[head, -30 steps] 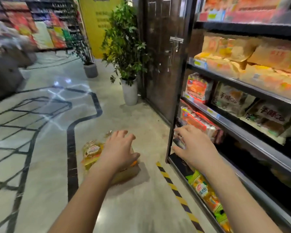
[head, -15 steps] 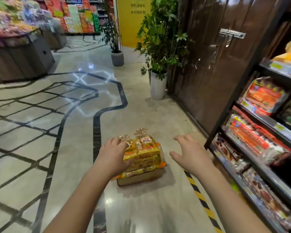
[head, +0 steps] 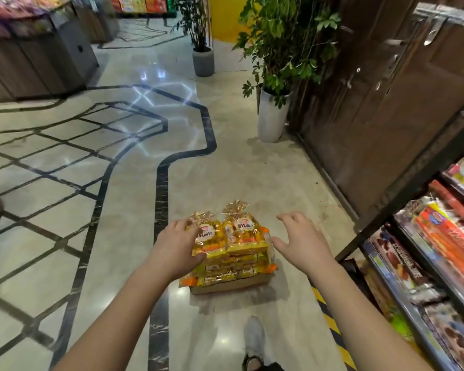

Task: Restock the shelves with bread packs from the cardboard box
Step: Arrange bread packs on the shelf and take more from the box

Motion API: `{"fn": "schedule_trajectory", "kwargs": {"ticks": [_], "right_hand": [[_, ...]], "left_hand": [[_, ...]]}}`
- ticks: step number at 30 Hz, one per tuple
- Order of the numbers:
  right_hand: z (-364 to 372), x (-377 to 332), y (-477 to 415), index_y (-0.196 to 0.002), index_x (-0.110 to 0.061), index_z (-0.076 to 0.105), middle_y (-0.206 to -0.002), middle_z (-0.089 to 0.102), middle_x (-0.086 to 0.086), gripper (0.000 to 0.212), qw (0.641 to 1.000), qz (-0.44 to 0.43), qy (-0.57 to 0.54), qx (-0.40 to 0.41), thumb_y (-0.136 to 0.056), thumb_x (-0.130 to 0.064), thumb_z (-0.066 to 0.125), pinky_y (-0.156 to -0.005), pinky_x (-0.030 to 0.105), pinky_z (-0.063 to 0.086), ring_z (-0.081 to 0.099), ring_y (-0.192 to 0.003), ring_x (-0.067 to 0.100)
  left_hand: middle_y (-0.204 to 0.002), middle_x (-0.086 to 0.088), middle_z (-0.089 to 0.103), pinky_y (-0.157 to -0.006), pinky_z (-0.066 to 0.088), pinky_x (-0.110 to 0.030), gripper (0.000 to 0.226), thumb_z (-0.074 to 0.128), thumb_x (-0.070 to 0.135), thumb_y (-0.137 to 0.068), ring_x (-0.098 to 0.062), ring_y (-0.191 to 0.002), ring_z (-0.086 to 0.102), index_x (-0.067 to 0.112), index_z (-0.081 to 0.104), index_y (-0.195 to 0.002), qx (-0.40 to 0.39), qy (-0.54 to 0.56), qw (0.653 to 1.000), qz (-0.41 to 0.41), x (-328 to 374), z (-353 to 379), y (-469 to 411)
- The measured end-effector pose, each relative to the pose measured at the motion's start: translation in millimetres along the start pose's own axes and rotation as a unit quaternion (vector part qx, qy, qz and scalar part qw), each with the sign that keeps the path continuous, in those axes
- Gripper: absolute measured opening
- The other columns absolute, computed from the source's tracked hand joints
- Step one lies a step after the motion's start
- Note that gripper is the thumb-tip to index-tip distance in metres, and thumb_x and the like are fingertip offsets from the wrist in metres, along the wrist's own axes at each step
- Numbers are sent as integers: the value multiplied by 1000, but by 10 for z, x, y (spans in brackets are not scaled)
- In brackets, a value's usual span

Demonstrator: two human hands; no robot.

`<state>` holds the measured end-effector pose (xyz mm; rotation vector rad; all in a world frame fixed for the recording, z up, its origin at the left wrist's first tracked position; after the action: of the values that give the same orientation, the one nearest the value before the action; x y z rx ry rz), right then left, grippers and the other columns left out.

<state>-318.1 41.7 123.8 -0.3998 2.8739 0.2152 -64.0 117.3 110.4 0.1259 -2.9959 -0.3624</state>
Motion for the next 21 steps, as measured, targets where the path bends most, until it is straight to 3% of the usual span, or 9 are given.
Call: {"fn": "schedule_trajectory", "kwargs": {"ticks": [12, 21], "right_hand": [[408, 478, -1607, -149, -26, 45, -145, 51, 1, 59, 999, -14, 10, -49, -96, -48, 58, -110, 41, 36, 47, -135, 23], [1355, 615, -2320, -146, -24, 48, -143, 51, 2, 56, 994, 2, -5, -110, -96, -48, 57, -109, 41, 38, 48, -134, 25]], "left_hand": [[-158, -3, 37, -117, 37, -42, 70, 64, 57, -90, -25, -146, 32, 28, 42, -150, -50, 28, 997, -42, -142, 368, -1452], [-156, -2, 40, -115, 39, -43, 67, 60, 58, -92, -25, -143, 36, 27, 44, -149, -92, 26, 995, -40, -396, 1008, -2226]]}}
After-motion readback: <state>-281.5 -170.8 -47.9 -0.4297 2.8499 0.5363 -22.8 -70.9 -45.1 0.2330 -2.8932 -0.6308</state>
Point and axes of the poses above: each hand's wrist, its own y-axis away from the middle knuckle, its own z-axis out of the palm, x = y × z, the point moved 8 cm from there along -y, towards the middle knuckle
